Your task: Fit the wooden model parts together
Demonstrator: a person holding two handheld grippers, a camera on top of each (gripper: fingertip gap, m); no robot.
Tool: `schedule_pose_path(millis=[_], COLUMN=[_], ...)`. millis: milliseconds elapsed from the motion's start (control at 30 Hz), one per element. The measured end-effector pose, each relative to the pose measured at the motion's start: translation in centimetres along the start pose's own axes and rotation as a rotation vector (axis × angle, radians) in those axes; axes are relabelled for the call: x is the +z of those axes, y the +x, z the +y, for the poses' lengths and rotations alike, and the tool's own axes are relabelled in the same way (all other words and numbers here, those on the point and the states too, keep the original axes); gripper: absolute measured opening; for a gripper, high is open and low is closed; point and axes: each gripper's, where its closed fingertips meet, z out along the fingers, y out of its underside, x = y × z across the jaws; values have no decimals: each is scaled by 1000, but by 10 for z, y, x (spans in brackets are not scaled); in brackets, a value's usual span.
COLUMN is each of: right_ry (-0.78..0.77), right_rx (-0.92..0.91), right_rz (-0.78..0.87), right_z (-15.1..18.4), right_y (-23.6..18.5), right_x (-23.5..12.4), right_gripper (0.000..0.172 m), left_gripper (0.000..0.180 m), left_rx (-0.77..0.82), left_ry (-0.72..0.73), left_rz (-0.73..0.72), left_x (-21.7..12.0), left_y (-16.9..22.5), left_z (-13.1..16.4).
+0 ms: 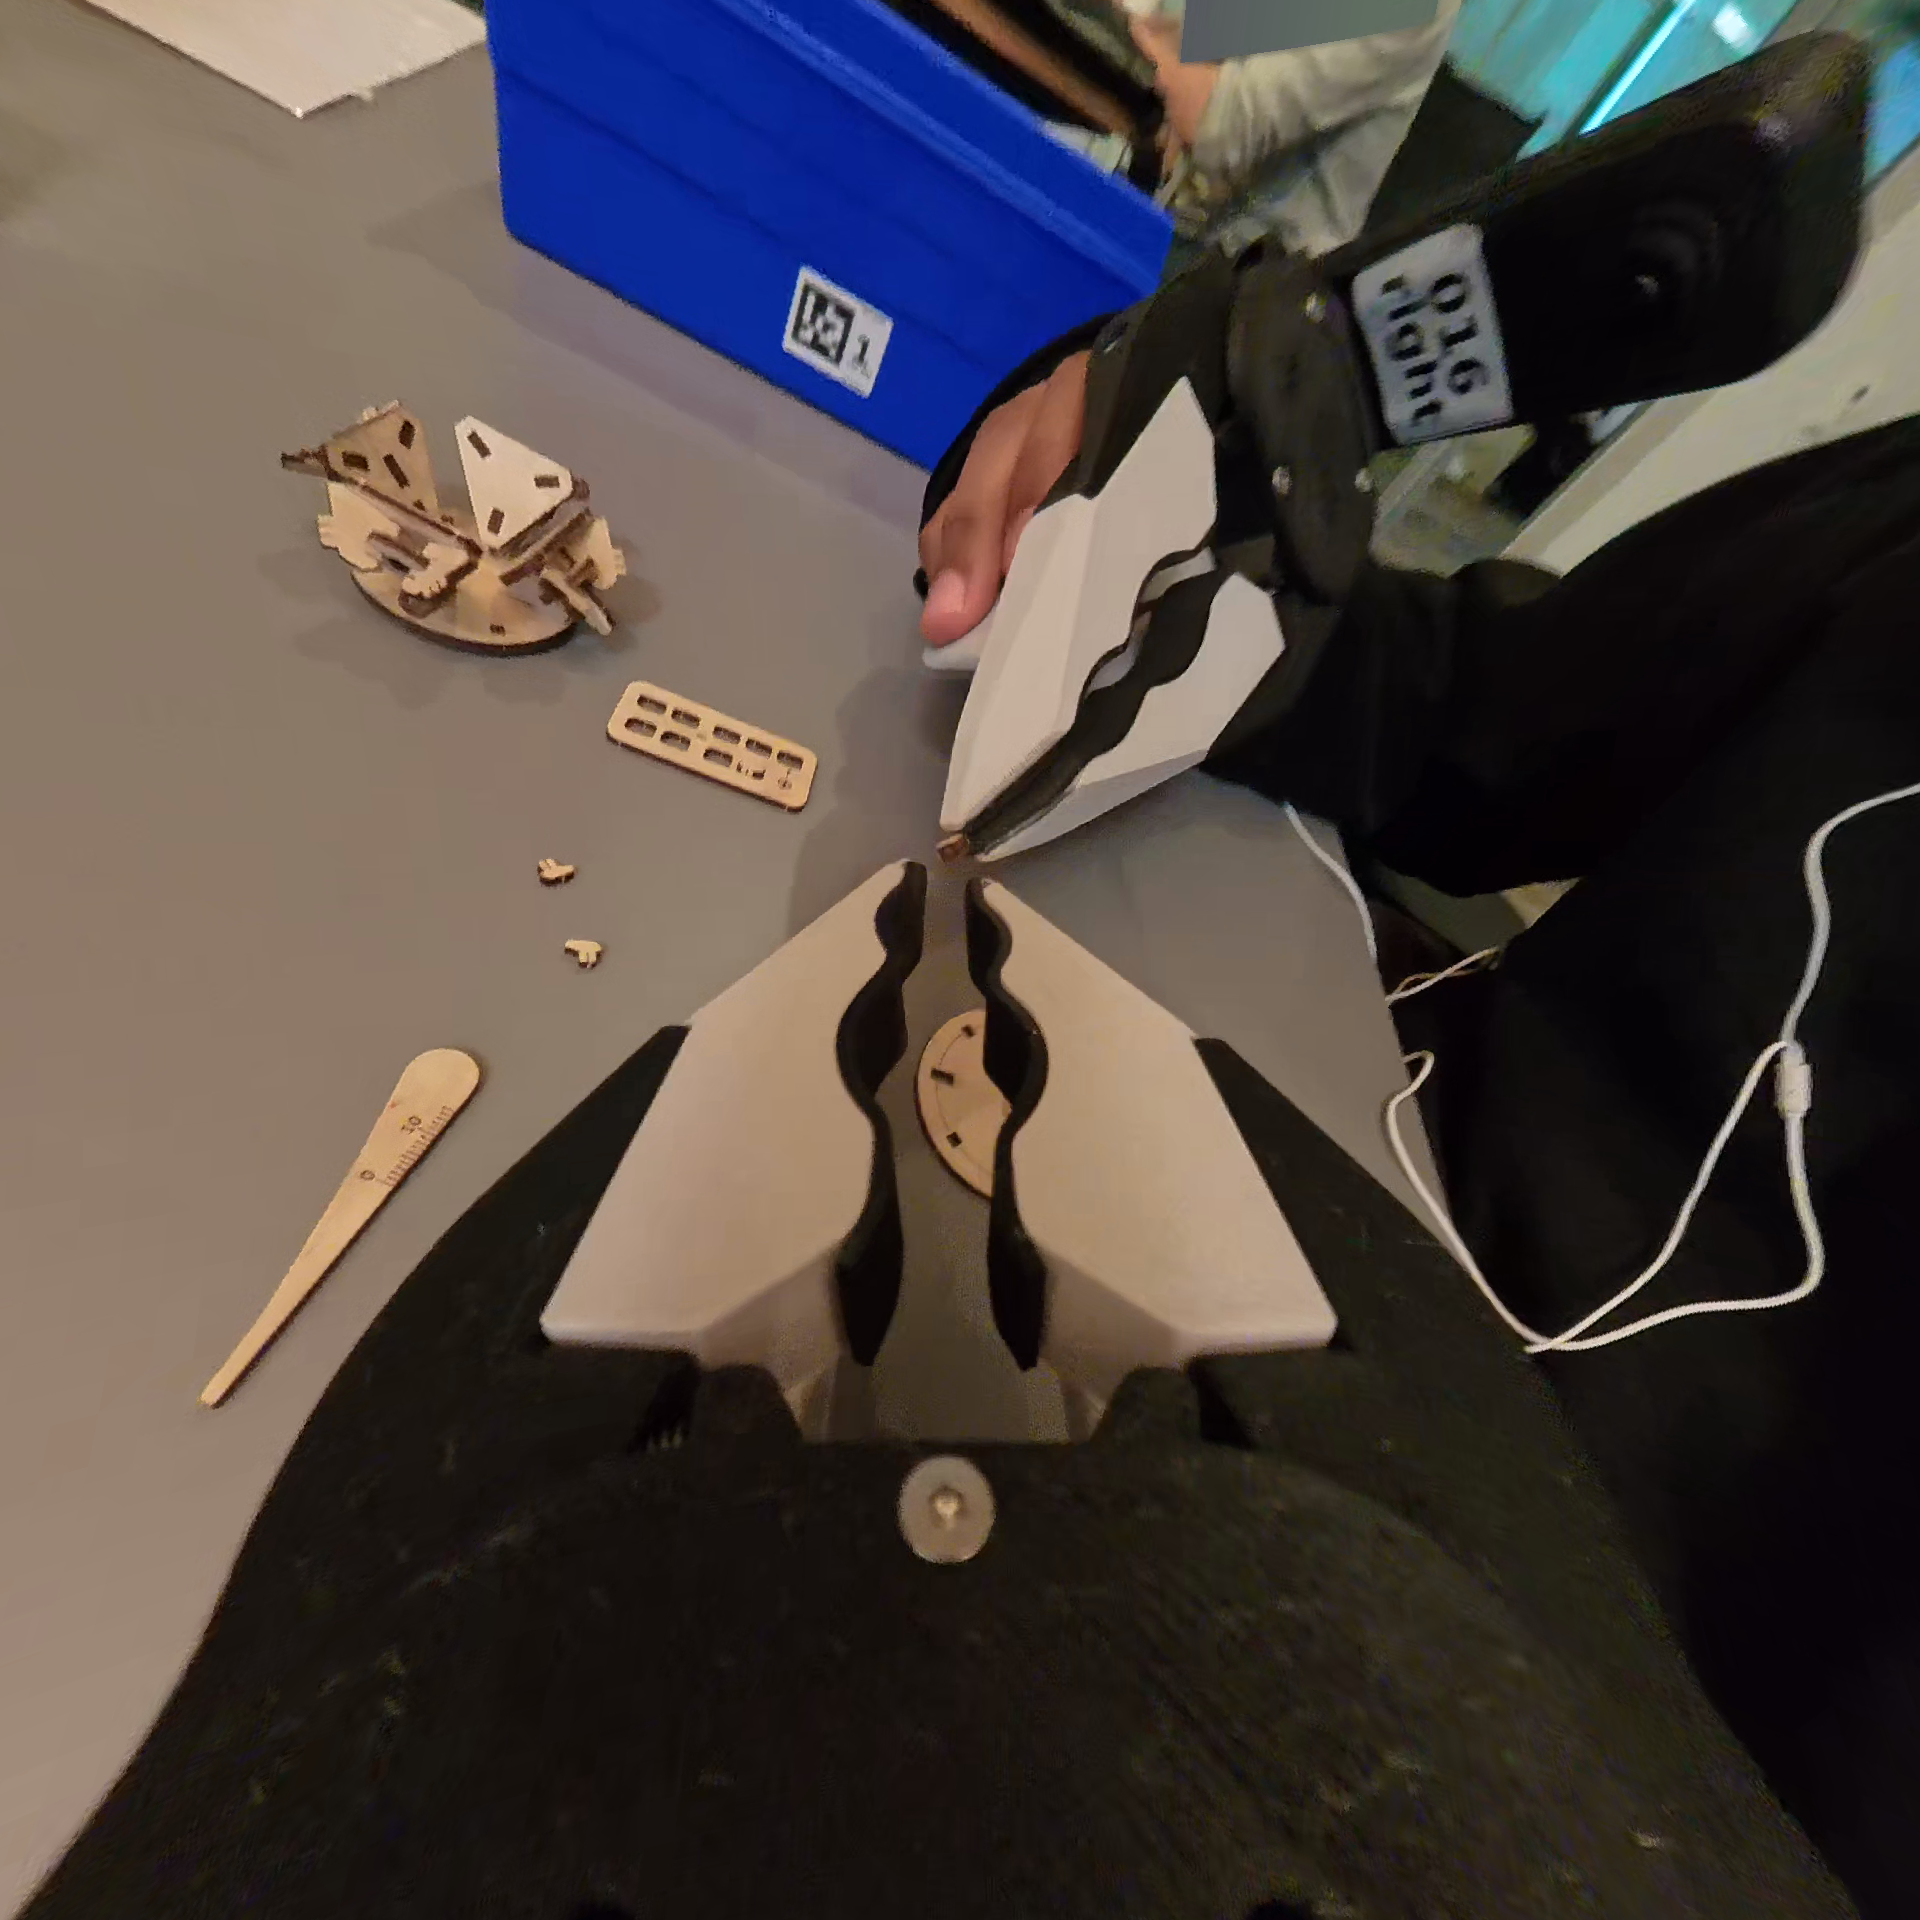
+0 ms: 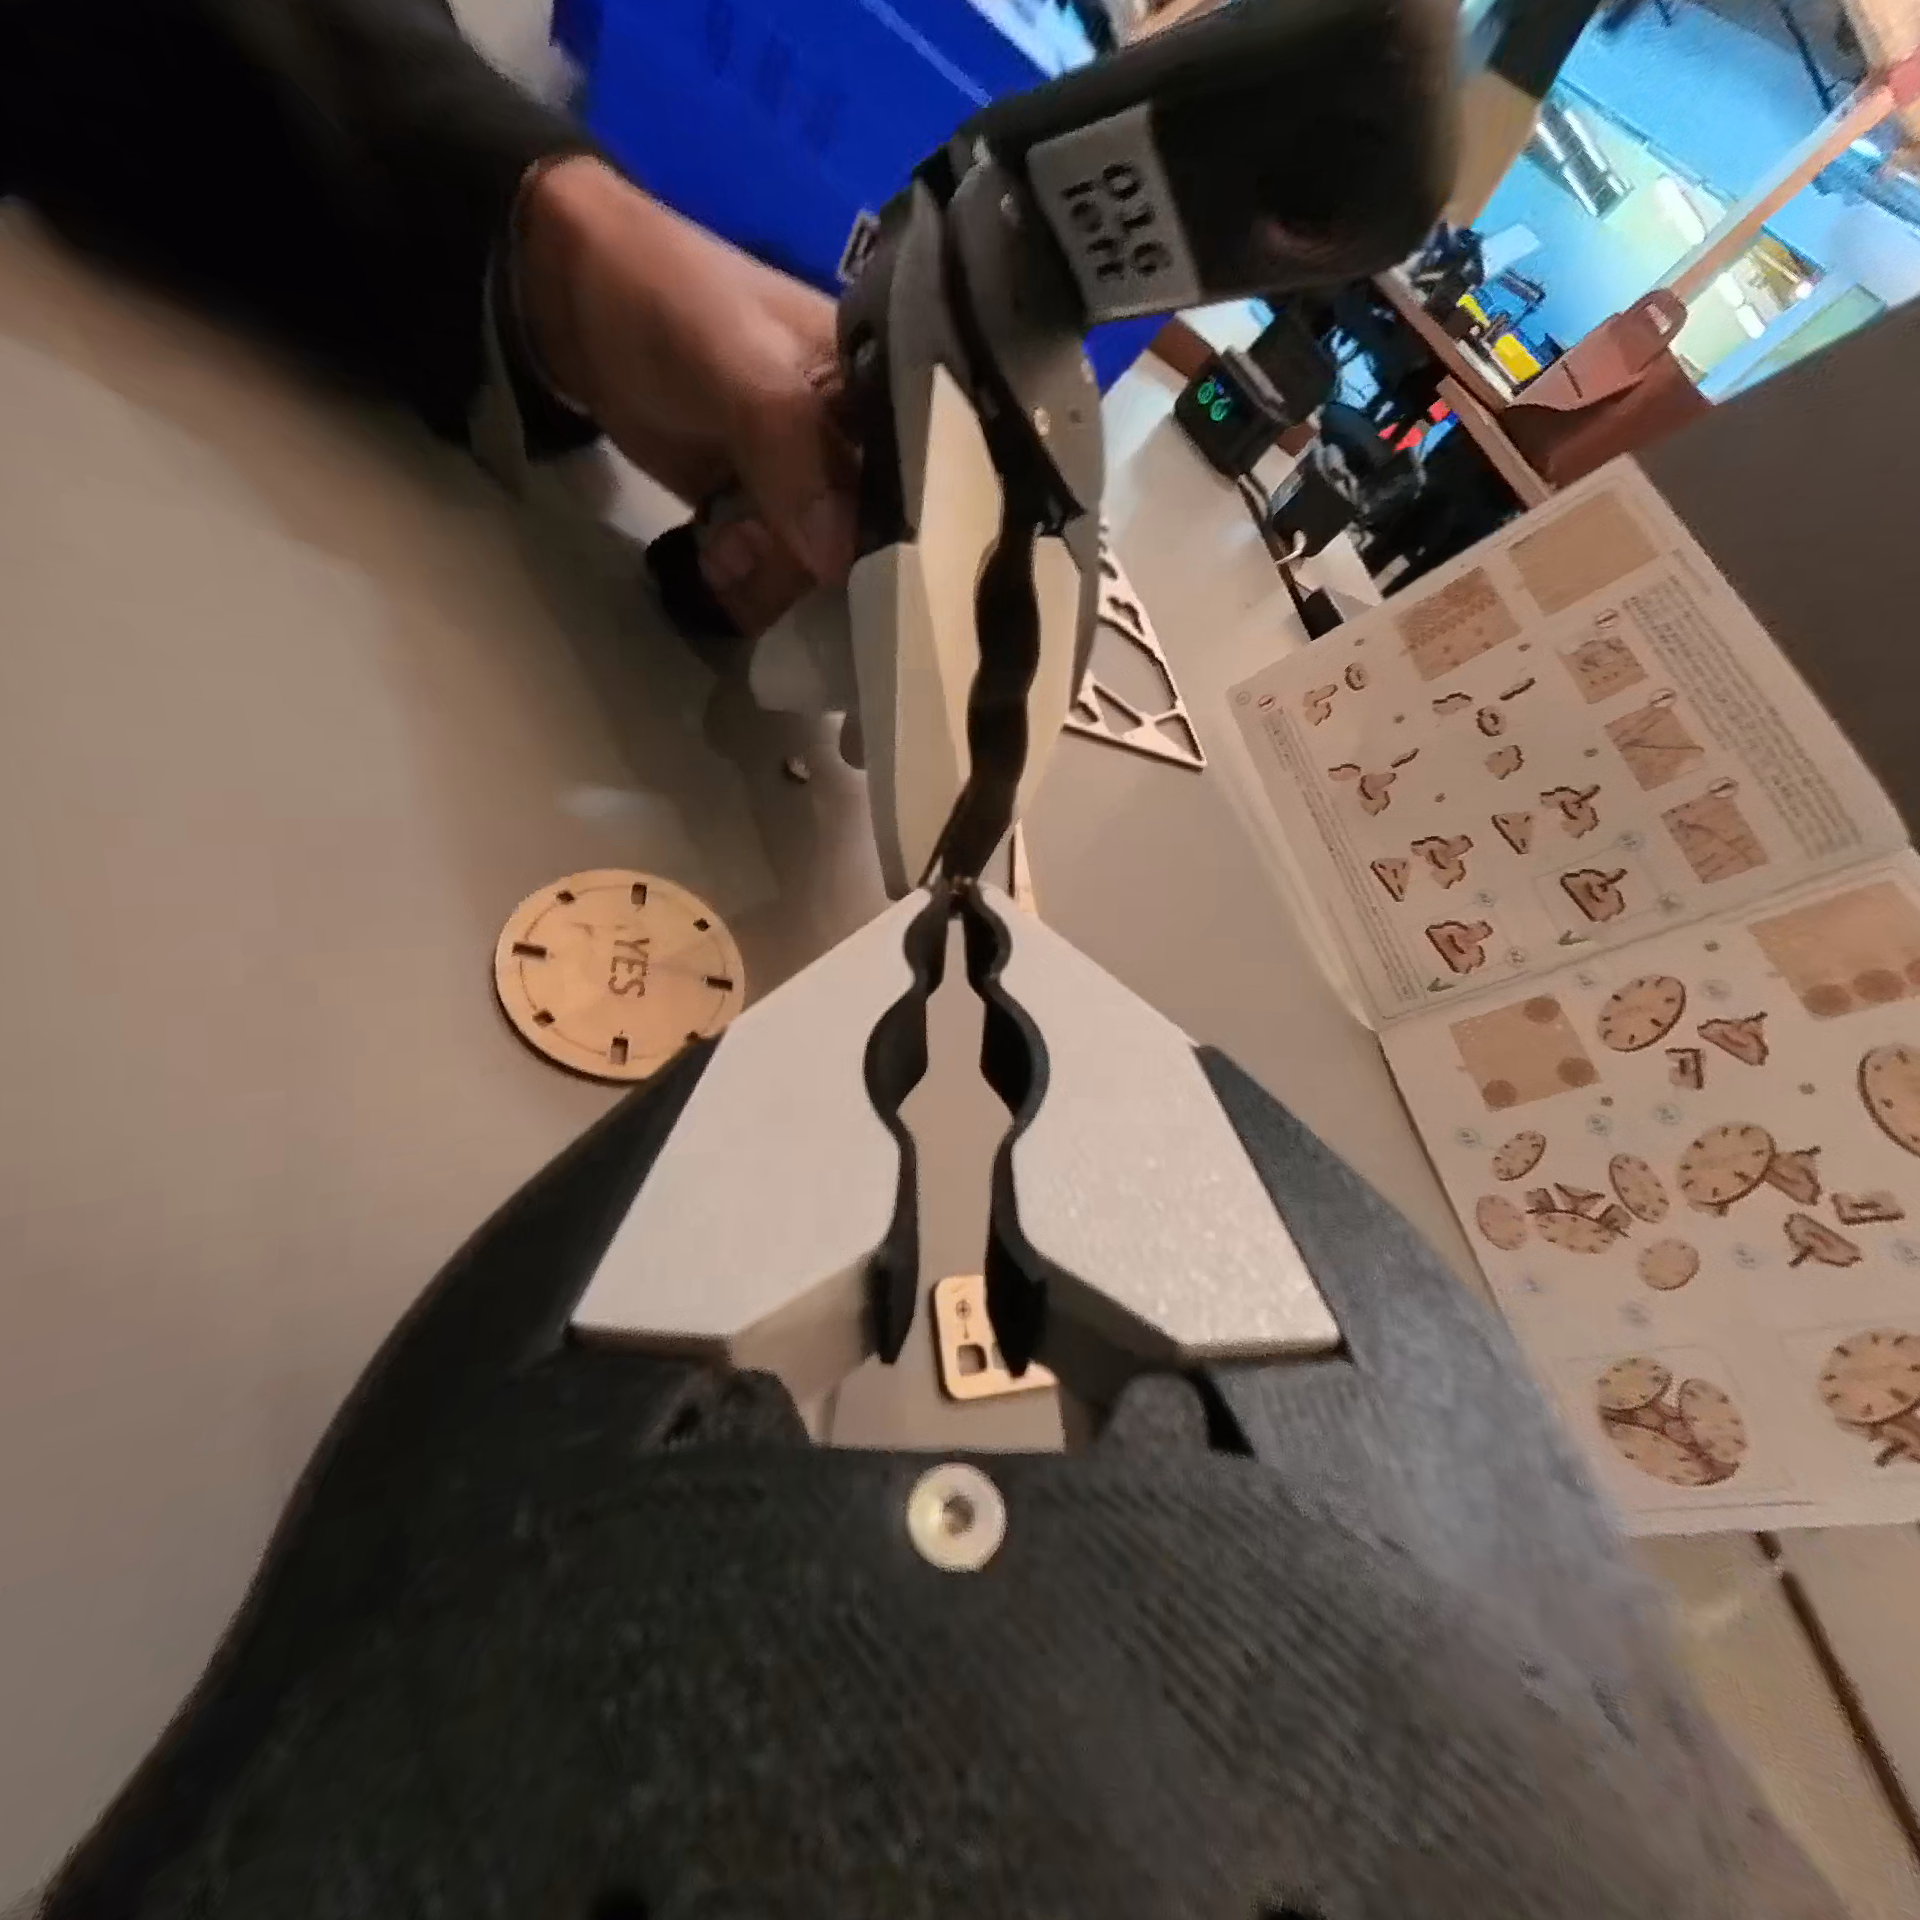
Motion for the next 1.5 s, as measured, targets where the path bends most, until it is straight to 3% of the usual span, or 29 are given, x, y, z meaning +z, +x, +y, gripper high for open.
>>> schedule_pose_path(millis=[267,467,1500], right_ry=[243,374,363], right_rx=[346,546,515], right_rz=[-128,-212,-185], right_z=[-27,-37,-39], right_y=[7,13,10], right_x=[-14,-20,-14], right_gripper=[1,1,0], left_gripper=[10,12,0], left_rx=[-107,-164,-192], left_ry=[231,283,288], left_rz=[179,284,329], left_x=[-18,-23,-21], left_y=[16,25,31], left_z=[-33,-40,-39])
